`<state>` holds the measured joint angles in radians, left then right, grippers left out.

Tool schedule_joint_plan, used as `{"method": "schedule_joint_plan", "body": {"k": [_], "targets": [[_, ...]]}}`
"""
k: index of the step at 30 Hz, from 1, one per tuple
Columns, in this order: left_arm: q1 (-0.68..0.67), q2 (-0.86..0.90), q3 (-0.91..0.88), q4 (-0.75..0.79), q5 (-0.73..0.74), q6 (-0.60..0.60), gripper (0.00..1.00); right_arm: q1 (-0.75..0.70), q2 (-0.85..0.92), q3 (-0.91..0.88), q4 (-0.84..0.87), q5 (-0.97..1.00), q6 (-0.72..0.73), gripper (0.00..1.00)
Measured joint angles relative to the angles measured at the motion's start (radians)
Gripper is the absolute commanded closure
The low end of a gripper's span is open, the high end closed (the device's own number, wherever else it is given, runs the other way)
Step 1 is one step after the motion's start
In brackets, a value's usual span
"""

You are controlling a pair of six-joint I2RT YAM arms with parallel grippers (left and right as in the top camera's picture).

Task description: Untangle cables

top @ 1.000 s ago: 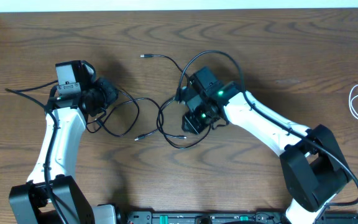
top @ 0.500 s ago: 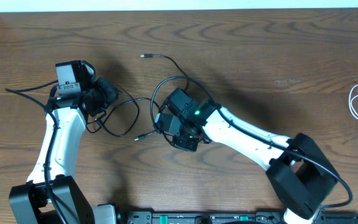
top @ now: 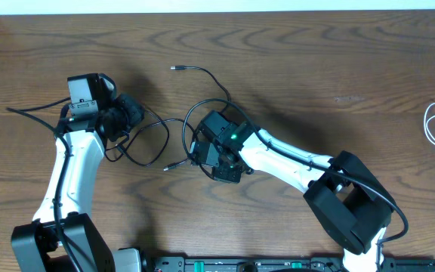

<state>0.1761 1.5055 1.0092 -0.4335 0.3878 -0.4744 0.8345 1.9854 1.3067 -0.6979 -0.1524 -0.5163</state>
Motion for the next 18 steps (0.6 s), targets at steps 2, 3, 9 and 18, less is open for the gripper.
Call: {"method": "schedule_joint_plan", "body": {"k": [2,3,9,18], "targets": [[0.0,0.0,0.0,0.0,0.0,0.0,0.71,0.0,0.0,0.0,0.0,0.005,-0.005,0.73],[0.0,0.0,0.0,0.0,0.0,0.0,0.71,0.001,0.0,0.0,0.0,0.01,-0.006,0.74],[0.0,0.0,0.0,0.0,0.0,0.0,0.71,0.026,0.012,0.0,0.009,0.058,-0.011,0.8],[0.0,0.0,0.0,0.0,0.0,0.0,0.71,0.08,0.021,0.0,0.026,0.119,-0.011,0.99]]}}
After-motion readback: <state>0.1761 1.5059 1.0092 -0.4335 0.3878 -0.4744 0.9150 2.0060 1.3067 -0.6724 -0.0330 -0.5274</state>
